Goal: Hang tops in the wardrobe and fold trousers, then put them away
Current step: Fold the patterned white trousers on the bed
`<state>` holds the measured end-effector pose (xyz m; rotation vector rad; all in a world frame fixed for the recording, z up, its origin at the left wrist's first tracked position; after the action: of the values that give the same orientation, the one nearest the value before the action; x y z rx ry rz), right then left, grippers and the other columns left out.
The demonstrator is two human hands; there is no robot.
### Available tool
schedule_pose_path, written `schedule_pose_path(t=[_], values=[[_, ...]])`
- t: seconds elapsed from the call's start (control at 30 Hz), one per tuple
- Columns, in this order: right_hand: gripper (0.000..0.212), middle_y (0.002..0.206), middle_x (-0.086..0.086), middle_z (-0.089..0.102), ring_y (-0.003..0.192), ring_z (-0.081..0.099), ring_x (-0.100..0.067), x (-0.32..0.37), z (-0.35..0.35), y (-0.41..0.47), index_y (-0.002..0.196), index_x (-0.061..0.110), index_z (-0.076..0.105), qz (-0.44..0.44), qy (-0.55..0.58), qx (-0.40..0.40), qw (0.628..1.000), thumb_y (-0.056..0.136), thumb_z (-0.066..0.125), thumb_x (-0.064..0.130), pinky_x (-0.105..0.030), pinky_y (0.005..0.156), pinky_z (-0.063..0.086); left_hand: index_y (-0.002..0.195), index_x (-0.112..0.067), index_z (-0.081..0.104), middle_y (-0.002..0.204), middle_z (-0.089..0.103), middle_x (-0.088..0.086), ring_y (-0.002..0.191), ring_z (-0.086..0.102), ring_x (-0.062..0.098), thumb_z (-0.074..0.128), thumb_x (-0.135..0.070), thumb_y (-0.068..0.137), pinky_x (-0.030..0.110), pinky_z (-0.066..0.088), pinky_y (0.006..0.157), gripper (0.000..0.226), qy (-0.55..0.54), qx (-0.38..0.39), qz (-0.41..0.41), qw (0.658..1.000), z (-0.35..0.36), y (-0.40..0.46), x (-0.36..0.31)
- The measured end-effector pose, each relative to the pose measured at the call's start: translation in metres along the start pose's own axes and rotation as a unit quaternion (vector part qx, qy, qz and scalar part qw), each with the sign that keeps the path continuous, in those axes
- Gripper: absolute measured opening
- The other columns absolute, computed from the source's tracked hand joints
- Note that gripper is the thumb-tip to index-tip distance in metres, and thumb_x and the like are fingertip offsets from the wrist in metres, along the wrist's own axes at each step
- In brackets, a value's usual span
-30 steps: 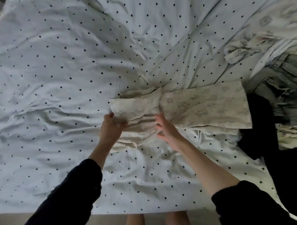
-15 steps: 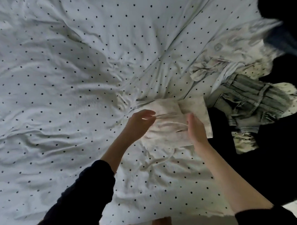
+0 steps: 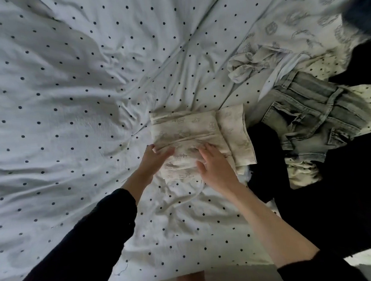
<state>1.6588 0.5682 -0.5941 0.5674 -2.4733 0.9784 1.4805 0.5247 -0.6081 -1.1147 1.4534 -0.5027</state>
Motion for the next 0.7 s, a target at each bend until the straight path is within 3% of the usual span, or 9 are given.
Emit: schedule_pose_path(t=[0.07, 0.17, 0.23, 0.3, 0.4, 0.47, 0.5, 0.6, 0.7], values=[[0.051, 0.158, -0.001, 0.016, 0.145, 0.011, -0.014, -0.003, -0.002, -0.006, 0.149, 0.016, 0.022, 0.006, 0.061, 0.003, 0.998, 0.102, 0.035, 0.031, -0.027, 0.116, 0.009, 0.099, -0.008, 0.066, 0.089, 0.069, 0.004, 0.082, 0.061, 0.016, 0.074, -0.013, 0.078, 0.010, 0.044, 0.049, 0.023, 0.009, -0.030, 0.026, 0.999, 0.004, 0.002, -0.008], [0.052, 0.155, 0.006, 0.025, 0.141, 0.023, -0.008, -0.005, -0.013, -0.015, 0.148, 0.020, 0.028, 0.056, 0.255, 0.011, 0.965, 0.101, 0.034, 0.041, -0.027, 0.115, 0.021, 0.112, -0.001, 0.058, 0.106, 0.066, 0.013, 0.088, 0.067, 0.022, 0.076, -0.009, 0.073, 0.027, 0.057, 0.068, 0.044, 0.022, -0.057, 0.036, 0.998, 0.004, -0.007, -0.029], [0.052, 0.150, 0.008, 0.035, 0.136, 0.033, -0.006, -0.002, -0.024, -0.019, 0.146, 0.021, 0.033, 0.092, 0.339, 0.022, 0.936, 0.100, 0.033, 0.045, -0.023, 0.109, 0.027, 0.119, -0.007, 0.050, 0.107, 0.064, 0.008, 0.095, 0.064, 0.025, 0.074, -0.015, 0.073, 0.040, 0.056, 0.081, 0.052, 0.098, -0.092, 0.088, 0.987, 0.004, -0.025, -0.050], [0.047, 0.129, 0.010, 0.056, 0.121, 0.050, -0.006, 0.002, -0.036, -0.020, 0.135, 0.022, 0.049, 0.139, 0.436, 0.013, 0.889, 0.100, 0.031, 0.047, -0.023, 0.102, 0.038, 0.126, -0.015, 0.044, 0.105, 0.062, 0.004, 0.094, 0.062, 0.022, 0.070, -0.022, 0.077, 0.040, 0.053, 0.084, 0.056, 0.167, -0.102, 0.157, 0.968, 0.008, -0.047, -0.075], [0.039, 0.091, 0.017, 0.068, 0.085, 0.065, 0.002, -0.005, -0.060, -0.024, 0.108, 0.031, 0.062, 0.205, 0.570, -0.065, 0.793, 0.099, 0.029, 0.049, -0.020, 0.074, 0.048, 0.140, -0.020, 0.036, 0.112, 0.060, 0.001, 0.097, 0.060, 0.015, 0.064, -0.032, 0.087, 0.031, 0.050, 0.085, 0.061, 0.163, 0.023, 0.242, 0.956, 0.029, -0.072, -0.103], [0.041, 0.096, 0.013, 0.067, 0.082, 0.064, 0.003, -0.020, -0.078, -0.030, 0.116, 0.024, 0.059, 0.239, 0.624, -0.158, 0.727, 0.101, 0.027, 0.045, -0.020, 0.073, 0.048, 0.144, -0.017, 0.033, 0.122, 0.057, 0.003, 0.103, 0.056, 0.013, 0.052, -0.024, 0.096, 0.031, 0.049, 0.093, 0.053, 0.152, 0.152, 0.247, 0.945, 0.054, -0.079, -0.112], [0.042, 0.107, 0.009, 0.065, 0.090, 0.062, 0.001, -0.029, -0.086, -0.034, 0.125, 0.021, 0.055, 0.253, 0.612, -0.205, 0.721, 0.101, 0.028, 0.043, -0.024, 0.081, 0.047, 0.144, -0.015, 0.034, 0.124, 0.057, 0.002, 0.106, 0.055, 0.013, 0.047, -0.018, 0.098, 0.032, 0.046, 0.098, 0.047, 0.148, 0.191, 0.247, 0.939, 0.066, -0.080, -0.112], [0.044, 0.141, 0.001, 0.047, 0.125, 0.046, -0.013, -0.050, -0.104, -0.045, 0.138, 0.017, 0.044, 0.257, 0.416, -0.297, 0.820, 0.100, 0.036, 0.038, -0.033, 0.107, 0.035, 0.141, -0.013, 0.039, 0.135, 0.053, 0.002, 0.125, 0.048, 0.013, 0.040, -0.010, 0.099, 0.025, 0.034, 0.107, 0.042, 0.201, 0.174, 0.282, 0.922, 0.084, -0.070, -0.098], [0.041, 0.141, -0.011, 0.046, 0.134, 0.038, -0.024, -0.046, -0.111, -0.047, 0.136, 0.007, 0.046, 0.114, 0.126, -0.335, 0.927, 0.099, 0.044, 0.024, -0.039, 0.113, 0.029, 0.145, -0.017, 0.034, 0.147, 0.039, 0.001, 0.136, 0.035, 0.015, 0.043, -0.013, 0.099, 0.022, 0.023, 0.109, 0.047, 0.317, 0.110, 0.295, 0.895, 0.081, -0.050, -0.069]])
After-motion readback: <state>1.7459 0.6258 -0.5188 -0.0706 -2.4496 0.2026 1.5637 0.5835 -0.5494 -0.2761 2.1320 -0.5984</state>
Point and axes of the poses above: each hand's wrist, its own y-axis towards the middle knuckle, its own z-axis out of the palm, x = y × z, the point moved 2 cm from there along y, towards the middle knuckle
